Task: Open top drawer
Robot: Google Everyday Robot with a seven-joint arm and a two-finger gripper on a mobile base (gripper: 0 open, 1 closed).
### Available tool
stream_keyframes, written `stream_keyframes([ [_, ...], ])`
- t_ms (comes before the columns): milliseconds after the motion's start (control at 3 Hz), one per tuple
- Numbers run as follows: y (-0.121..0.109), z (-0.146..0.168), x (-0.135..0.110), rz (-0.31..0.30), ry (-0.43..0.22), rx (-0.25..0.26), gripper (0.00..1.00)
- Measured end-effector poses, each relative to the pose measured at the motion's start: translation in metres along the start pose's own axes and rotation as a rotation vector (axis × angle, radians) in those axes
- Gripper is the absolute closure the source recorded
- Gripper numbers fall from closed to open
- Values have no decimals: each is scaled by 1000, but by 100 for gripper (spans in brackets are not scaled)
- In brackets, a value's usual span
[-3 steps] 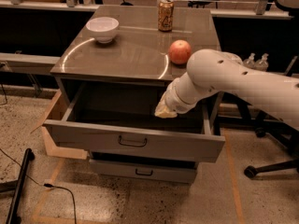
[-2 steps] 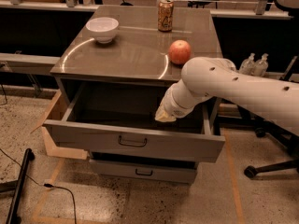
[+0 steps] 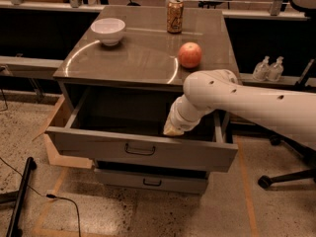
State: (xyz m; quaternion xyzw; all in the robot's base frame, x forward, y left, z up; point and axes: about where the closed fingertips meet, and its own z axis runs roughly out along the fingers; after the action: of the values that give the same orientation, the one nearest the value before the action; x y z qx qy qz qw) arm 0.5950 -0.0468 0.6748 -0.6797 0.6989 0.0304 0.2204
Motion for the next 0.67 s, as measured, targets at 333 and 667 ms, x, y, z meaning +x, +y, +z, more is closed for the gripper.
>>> stream_keyframes([
  [333,8,11,4,-47,25,-33,100],
  [667,26,12,9,-83,37,-101,100],
])
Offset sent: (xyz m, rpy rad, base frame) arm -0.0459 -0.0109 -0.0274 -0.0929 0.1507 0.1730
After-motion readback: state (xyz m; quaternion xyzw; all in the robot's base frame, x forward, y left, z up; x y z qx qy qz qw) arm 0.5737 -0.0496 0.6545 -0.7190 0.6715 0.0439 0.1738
